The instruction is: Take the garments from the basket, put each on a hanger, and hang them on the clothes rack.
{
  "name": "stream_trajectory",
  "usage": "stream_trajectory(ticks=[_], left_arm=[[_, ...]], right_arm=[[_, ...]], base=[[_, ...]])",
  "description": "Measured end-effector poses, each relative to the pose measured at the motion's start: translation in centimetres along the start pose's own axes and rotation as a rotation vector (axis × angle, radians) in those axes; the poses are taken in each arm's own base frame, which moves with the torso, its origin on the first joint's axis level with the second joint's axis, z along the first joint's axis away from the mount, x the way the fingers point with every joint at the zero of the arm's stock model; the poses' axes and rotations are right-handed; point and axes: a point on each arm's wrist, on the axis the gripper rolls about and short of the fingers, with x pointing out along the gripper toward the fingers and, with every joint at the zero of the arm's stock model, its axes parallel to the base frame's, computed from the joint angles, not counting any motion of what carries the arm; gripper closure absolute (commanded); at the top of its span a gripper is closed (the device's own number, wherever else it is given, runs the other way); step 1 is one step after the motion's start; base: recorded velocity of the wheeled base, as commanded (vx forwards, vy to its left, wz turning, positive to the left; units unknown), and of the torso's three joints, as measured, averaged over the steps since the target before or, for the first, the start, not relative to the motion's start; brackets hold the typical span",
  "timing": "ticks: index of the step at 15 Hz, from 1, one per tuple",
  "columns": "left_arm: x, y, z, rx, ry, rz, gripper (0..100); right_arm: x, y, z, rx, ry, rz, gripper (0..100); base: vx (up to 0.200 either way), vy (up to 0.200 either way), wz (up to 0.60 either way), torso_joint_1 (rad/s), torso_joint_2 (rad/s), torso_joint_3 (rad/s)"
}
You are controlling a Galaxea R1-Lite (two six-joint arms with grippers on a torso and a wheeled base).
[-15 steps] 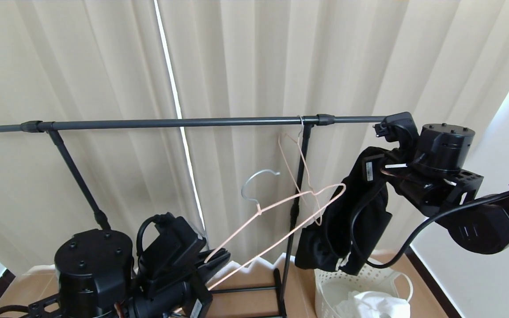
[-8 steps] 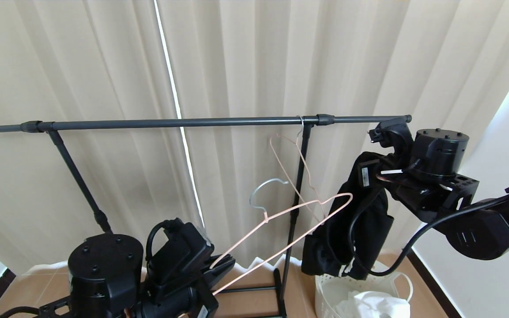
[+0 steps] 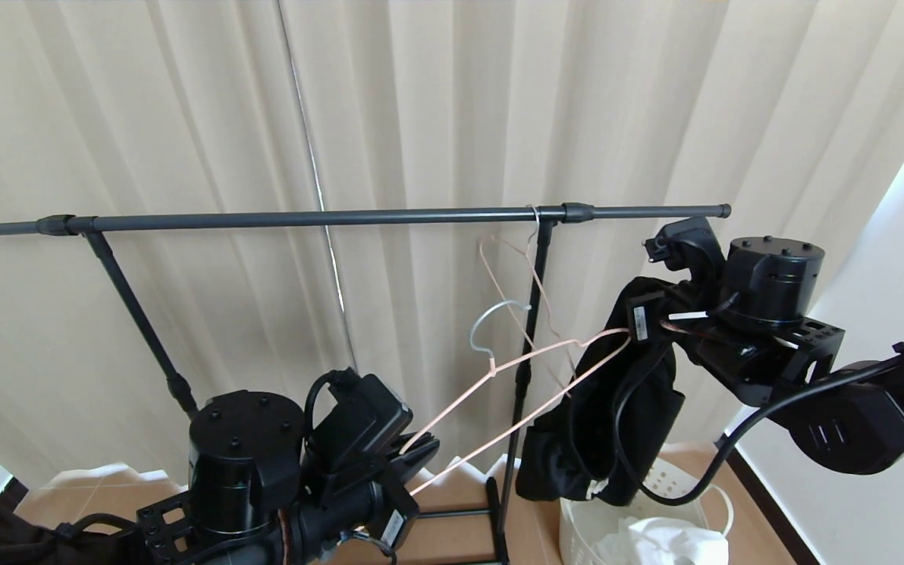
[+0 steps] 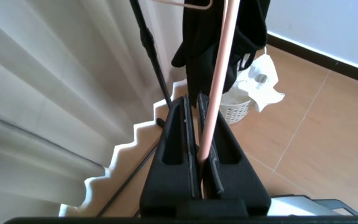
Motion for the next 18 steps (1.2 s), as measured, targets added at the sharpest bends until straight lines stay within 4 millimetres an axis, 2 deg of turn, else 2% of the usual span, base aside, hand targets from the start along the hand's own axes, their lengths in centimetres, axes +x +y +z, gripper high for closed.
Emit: stream_trajectory(ticks=[7, 18], left_arm=[[0.6, 0.0, 0.8, 0.003, -0.028, 0.0, 100], [0.6, 0.0, 0.6, -0.005, -0.022, 0.002, 100]], right_arm=[[-1.6, 2.0, 0.2, -0.006, -0.031, 0.064, 100], [-7.2, 6.2, 1.4, -0.019, -0.097, 0.244, 100]], base=[[0.0, 0.0, 0.0, 0.0, 0.0, 0.0], [0.0, 0.0, 0.0, 0.0, 0.0, 0.0]])
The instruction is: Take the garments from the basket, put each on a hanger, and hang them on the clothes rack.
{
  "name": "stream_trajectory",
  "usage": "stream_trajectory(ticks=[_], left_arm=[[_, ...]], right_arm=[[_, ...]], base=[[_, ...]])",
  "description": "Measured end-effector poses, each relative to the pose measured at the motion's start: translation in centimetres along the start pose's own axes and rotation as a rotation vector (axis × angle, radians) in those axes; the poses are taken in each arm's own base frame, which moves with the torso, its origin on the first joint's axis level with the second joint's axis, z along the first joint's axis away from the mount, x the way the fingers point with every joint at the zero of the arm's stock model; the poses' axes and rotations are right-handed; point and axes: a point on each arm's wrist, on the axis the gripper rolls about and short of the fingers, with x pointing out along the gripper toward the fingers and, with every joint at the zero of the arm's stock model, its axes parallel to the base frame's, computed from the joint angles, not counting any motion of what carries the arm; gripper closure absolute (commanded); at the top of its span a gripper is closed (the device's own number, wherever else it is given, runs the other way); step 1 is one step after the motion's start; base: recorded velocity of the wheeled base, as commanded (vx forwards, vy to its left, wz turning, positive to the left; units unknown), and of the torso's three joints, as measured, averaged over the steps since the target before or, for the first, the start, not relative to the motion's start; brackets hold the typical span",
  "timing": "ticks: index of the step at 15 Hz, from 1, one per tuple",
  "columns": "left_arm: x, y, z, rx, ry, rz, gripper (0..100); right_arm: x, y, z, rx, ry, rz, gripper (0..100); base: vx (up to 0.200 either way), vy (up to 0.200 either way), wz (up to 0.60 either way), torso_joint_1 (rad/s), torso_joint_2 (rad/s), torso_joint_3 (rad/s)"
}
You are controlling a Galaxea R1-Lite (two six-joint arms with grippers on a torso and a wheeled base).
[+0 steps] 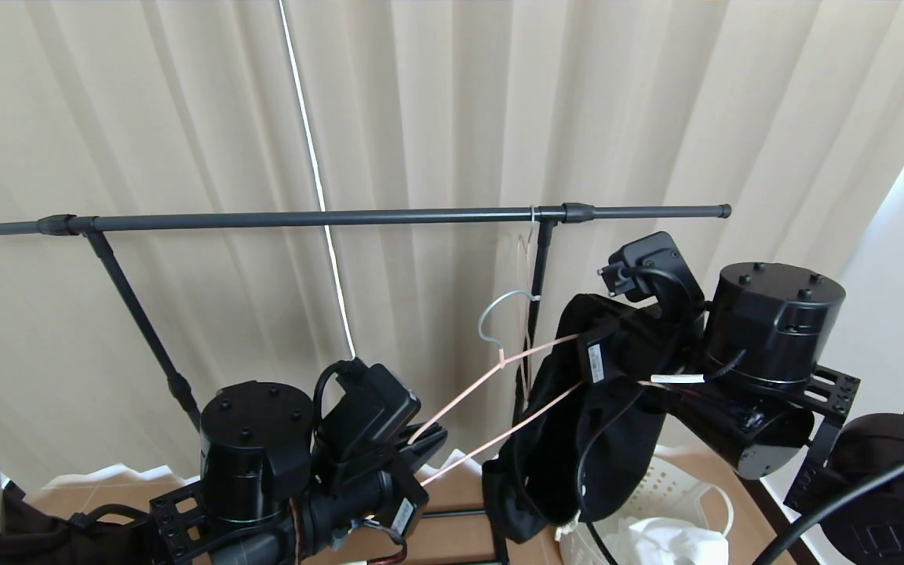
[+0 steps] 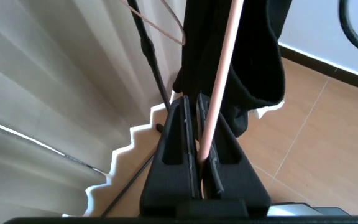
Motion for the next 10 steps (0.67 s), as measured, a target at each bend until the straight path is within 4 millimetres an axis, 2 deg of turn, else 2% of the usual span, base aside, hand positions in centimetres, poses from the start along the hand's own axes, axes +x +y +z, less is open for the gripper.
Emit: stream_trajectory(ticks=[4, 10], left_arm=[[0.0, 0.0, 0.1, -0.005, -0.006, 0.002, 100], [0.0, 0.0, 0.1, -0.021, -0.026, 0.008, 100]], right_arm=[[-1.8, 3.0, 0.6, 0.054, -0.023, 0.091, 100], [-3.5, 6.0, 1.3, 0.107, -0.044, 0.184, 100]], base=[[0.0, 0.0, 0.0, 0.0, 0.0, 0.0], [0.0, 0.0, 0.0, 0.0, 0.0, 0.0]])
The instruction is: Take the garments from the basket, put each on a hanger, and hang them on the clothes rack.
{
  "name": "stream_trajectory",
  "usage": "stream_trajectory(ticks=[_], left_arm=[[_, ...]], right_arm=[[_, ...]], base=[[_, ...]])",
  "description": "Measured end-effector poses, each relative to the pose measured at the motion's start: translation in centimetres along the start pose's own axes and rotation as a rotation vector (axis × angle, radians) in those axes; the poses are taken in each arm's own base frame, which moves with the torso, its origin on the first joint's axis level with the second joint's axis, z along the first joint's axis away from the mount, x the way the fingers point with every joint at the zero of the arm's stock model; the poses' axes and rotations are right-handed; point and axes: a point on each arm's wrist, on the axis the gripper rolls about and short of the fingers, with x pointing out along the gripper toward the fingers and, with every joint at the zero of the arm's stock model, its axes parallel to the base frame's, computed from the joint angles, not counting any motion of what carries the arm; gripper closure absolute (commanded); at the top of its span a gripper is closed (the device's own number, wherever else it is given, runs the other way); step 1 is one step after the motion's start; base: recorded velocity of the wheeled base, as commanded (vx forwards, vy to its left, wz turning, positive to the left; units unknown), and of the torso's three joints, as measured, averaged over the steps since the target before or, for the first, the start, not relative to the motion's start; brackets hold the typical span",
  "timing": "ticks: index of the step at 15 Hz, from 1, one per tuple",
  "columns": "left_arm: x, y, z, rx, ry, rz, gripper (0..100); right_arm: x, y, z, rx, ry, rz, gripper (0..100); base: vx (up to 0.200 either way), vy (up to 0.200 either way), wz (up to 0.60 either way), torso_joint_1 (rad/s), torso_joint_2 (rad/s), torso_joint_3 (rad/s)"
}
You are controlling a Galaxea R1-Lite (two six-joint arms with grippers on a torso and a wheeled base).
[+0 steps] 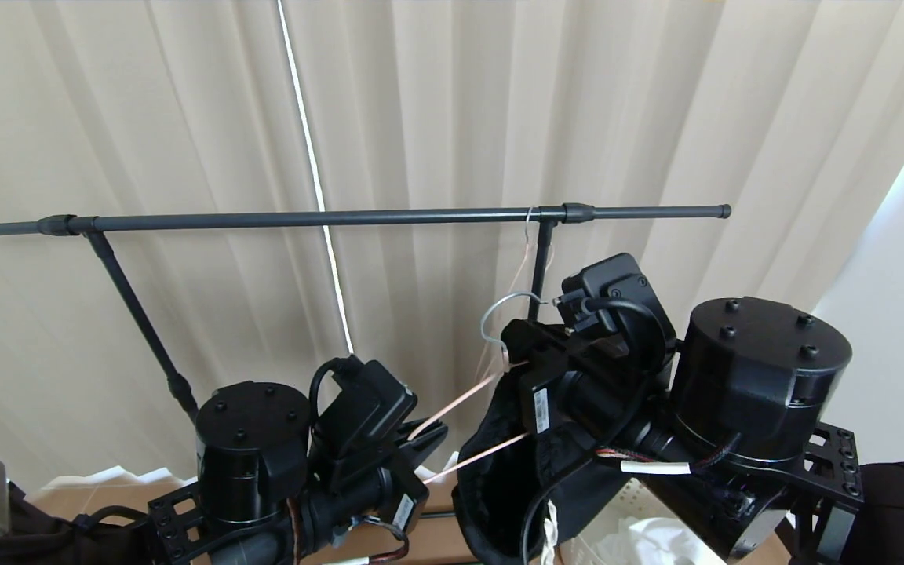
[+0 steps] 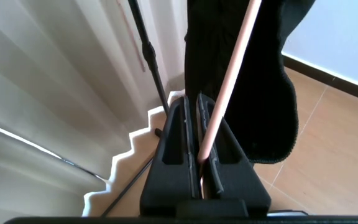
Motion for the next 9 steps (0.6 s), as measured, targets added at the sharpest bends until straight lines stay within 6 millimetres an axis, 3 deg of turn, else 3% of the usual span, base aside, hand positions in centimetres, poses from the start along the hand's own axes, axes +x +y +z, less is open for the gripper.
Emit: stream_trajectory(ticks=[9], left_arm=[[-0.3, 0.3, -0.1, -0.012, -0.048, 0.019, 100]], right_arm=[[-0.4, 0.0, 1.6, 0.037, -0.074, -0.047, 100]], base=[[0.0, 0.0, 0.0, 0.0, 0.0, 0.0]])
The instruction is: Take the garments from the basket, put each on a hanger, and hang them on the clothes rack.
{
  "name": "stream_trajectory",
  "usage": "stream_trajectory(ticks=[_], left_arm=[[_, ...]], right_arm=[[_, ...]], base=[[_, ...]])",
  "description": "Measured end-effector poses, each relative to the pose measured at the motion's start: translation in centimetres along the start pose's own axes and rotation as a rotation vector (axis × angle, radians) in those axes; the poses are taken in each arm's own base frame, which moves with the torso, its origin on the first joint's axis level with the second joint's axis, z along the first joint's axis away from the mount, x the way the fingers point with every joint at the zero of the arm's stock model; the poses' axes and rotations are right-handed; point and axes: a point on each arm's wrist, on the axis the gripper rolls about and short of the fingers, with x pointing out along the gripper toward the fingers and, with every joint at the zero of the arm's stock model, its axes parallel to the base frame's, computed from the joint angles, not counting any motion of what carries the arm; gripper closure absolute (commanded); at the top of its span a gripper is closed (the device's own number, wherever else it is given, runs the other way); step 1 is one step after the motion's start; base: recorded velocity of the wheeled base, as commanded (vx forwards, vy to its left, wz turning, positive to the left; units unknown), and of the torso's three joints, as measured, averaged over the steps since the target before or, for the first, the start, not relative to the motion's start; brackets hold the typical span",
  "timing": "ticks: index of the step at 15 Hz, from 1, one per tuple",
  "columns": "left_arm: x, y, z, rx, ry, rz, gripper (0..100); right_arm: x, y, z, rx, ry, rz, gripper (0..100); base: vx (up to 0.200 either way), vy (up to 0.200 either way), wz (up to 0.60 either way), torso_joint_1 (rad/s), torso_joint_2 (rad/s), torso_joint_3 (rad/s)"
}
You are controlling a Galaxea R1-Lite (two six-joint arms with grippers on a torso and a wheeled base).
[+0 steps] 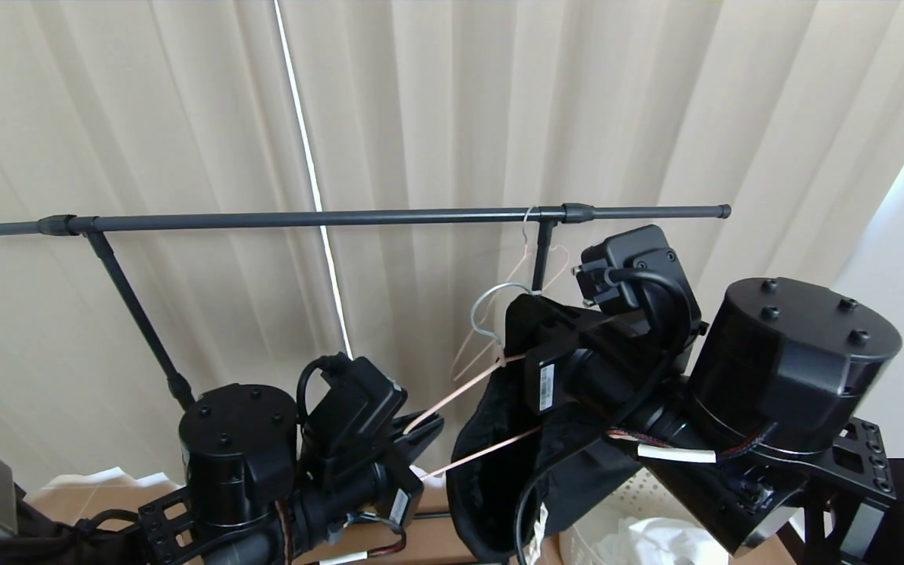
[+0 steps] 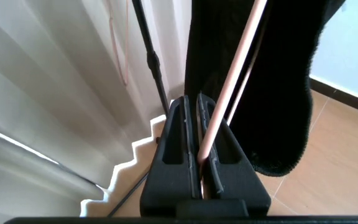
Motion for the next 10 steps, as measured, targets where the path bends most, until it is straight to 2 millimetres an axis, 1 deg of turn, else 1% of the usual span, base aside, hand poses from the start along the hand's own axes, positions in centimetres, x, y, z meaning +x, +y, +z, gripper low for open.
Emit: stream_trajectory(ticks=[4, 5, 10], left_arm=[[0.0, 0.3, -0.1, -0.002, -0.092, 0.027, 100], [0.0, 0.3, -0.3, -0.002, -0.102, 0.029, 100], [0.3, 0.2, -1.1, 0.001, -0.083, 0.026, 100]], right_arm=[[-0.1, -0.2, 0.4, 0.006, -0.011, -0.003, 100], [-0.1, -0.2, 0.4, 0.006, -0.011, -0.003, 0], [-0.1, -0.2, 0.3, 0.005, -0.009, -0.006, 0]], base=[[0.0, 0.0, 0.0, 0.0, 0.0, 0.0], [0.0, 0.0, 0.0, 0.0, 0.0, 0.0], [0.0, 0.0, 0.0, 0.0, 0.0, 0.0]])
